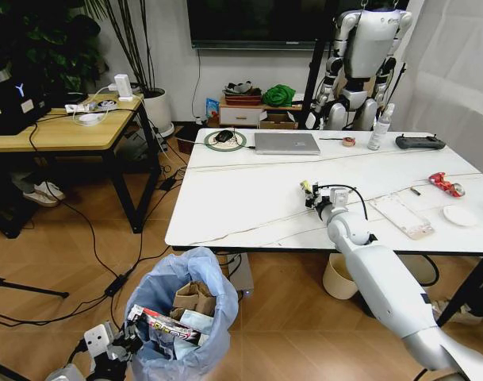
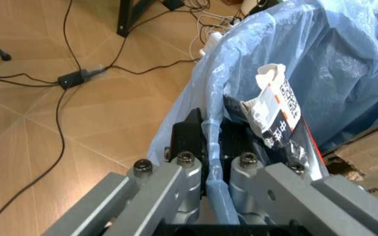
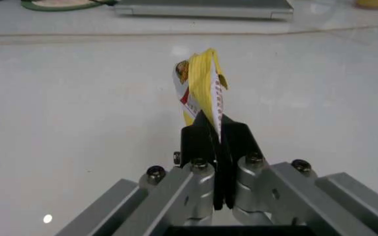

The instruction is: Pick up the trash bin and place the trash from the table into it.

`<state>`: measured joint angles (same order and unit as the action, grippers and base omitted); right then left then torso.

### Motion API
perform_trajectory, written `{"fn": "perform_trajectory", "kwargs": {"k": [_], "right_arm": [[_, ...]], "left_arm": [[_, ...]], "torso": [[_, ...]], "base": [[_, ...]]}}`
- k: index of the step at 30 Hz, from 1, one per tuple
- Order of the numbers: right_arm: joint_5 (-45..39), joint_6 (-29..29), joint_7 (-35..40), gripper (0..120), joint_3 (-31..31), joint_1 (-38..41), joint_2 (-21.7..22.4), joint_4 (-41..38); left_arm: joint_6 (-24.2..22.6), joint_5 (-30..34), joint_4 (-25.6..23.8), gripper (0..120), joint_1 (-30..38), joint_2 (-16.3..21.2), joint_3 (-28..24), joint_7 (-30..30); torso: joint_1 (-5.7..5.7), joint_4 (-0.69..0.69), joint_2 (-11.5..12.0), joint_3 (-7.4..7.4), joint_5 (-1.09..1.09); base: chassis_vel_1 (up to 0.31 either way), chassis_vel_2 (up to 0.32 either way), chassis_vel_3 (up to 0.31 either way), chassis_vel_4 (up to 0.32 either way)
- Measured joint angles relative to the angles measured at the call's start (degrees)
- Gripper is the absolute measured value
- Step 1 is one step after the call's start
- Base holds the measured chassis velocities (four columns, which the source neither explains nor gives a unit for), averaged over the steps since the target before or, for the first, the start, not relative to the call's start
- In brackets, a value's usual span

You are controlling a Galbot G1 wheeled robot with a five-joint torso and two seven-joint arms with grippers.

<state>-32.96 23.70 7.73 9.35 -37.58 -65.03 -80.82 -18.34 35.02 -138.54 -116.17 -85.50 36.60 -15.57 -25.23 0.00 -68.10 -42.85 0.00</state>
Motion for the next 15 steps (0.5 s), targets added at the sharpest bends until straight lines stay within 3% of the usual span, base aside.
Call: {"fn": "perform_trajectory", "kwargs": {"k": [3, 9, 10, 15], "right_arm": [[-1.6, -0.8, -0.9, 0, 0.1, -1.5, 1.7, -4.4], [-13.4, -5.9, -4.9, 0, -4.4, -10.0, 7.4, -27.6], [-13.4, -5.9, -4.9, 0, -4.4, -10.0, 7.4, -27.6], [-16.9, -11.2, -9.0, 0, -16.6, -15.2, 10.5, -44.0]], "left_arm": [[0.0, 0.0, 0.0, 0, 0.0, 0.1, 0.0, 0.0], [0.0, 0.2, 0.0, 0, 0.1, 0.3, 0.0, 0.0], [0.0, 0.2, 0.0, 0, 0.1, 0.3, 0.0, 0.0], [0.0, 0.3, -0.5, 0, 0.0, 0.4, 0.1, 0.0]], "torso": [[0.00, -0.01, 0.0, 0.00, 0.01], [0.00, -0.01, 0.0, 0.01, -0.01], [0.00, -0.01, 0.0, 0.01, -0.01], [0.01, -0.01, 0.0, 0.01, -0.03]], "base": [[0.000, 0.000, 0.000, 0.000], [0.000, 0.000, 0.000, 0.000], [0.000, 0.000, 0.000, 0.000], [0.000, 0.000, 0.000, 0.000]]}}
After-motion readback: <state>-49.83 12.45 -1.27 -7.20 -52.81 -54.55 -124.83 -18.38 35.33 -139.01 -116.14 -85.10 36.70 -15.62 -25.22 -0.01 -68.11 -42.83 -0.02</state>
